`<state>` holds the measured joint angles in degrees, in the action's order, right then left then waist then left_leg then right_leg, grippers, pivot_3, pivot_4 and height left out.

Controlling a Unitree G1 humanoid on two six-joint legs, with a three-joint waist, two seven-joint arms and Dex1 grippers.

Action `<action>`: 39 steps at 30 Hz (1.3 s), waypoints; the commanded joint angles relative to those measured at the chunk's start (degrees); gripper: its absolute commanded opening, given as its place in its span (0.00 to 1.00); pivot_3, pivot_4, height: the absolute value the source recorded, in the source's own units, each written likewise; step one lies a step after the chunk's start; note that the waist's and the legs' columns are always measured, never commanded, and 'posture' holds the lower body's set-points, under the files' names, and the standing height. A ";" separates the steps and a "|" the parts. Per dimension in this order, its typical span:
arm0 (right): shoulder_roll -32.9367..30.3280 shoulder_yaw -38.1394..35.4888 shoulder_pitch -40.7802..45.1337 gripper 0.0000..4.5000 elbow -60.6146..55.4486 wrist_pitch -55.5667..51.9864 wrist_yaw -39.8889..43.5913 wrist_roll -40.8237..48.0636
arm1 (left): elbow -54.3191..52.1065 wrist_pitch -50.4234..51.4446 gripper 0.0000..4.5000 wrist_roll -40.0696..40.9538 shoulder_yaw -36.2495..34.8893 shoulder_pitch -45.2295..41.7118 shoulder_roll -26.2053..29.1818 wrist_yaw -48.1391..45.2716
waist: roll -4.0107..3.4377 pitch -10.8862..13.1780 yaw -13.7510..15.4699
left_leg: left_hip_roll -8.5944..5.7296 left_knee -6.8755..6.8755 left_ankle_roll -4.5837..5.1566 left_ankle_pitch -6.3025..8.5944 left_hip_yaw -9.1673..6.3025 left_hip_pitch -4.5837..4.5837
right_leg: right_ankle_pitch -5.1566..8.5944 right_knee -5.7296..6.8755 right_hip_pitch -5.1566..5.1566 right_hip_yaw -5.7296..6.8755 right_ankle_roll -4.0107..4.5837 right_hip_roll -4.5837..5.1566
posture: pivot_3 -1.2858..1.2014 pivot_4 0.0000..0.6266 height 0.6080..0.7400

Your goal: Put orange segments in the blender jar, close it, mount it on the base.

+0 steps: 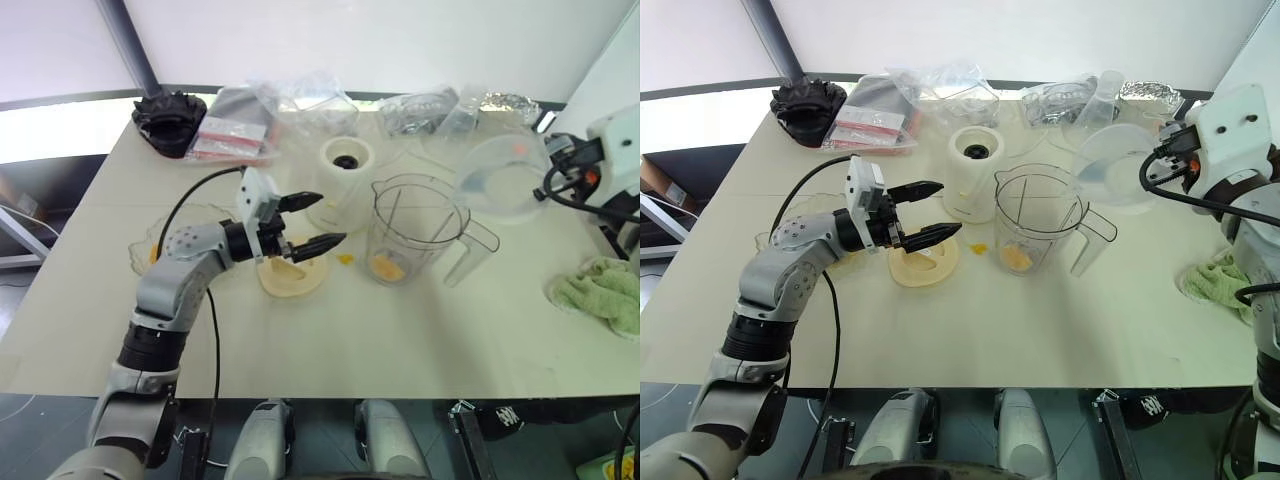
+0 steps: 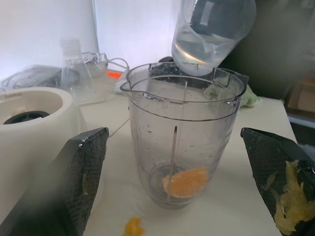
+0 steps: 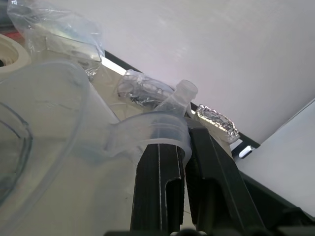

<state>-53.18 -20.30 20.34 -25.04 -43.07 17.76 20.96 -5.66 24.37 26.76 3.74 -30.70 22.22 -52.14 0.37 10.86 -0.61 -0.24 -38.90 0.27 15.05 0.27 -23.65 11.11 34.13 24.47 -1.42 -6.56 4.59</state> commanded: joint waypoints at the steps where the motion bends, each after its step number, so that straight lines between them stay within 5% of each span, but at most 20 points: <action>1: -0.32 -0.87 2.02 0.01 -1.40 2.90 0.44 -2.03 | -1.73 -1.04 1.00 -0.29 0.61 -0.17 -0.82 0.68 | 0.00 0.00 -0.01 | 0.00 0.00 0.00 0.00 -0.01 0.00 | 0.00 0.00 0.00 0.00 0.00 0.00 | 0.52 0.24 1.00; 31: 0.33 1.61 3.85 0.01 2.15 8.61 4.91 -9.47 | 2.54 -2.91 1.00 -1.36 1.00 -2.32 -1.60 0.12 | 0.01 0.00 -0.01 | -0.02 0.00 0.00 0.00 0.00 0.00 | 0.00 0.01 0.01 0.01 0.00 -0.01 | 0.52 0.24 1.00; 39: 6.05 -3.12 5.72 0.01 2.09 2.15 1.90 -5.57 | 1.31 -1.31 1.00 -0.76 0.94 -3.22 -0.48 0.22 | 0.01 0.00 -0.02 | -0.01 -0.01 0.00 0.00 -0.01 0.00 | -0.01 0.03 0.01 0.01 0.00 -0.02 | 0.52 0.24 1.00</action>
<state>-47.41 -19.42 23.71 -21.27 -39.89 21.26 13.93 -2.35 23.15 25.45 5.76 -32.41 21.37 -52.06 0.38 10.86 -0.62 -0.26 -38.91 0.27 15.05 0.26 -23.65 11.10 34.17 24.49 -1.42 -6.57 4.57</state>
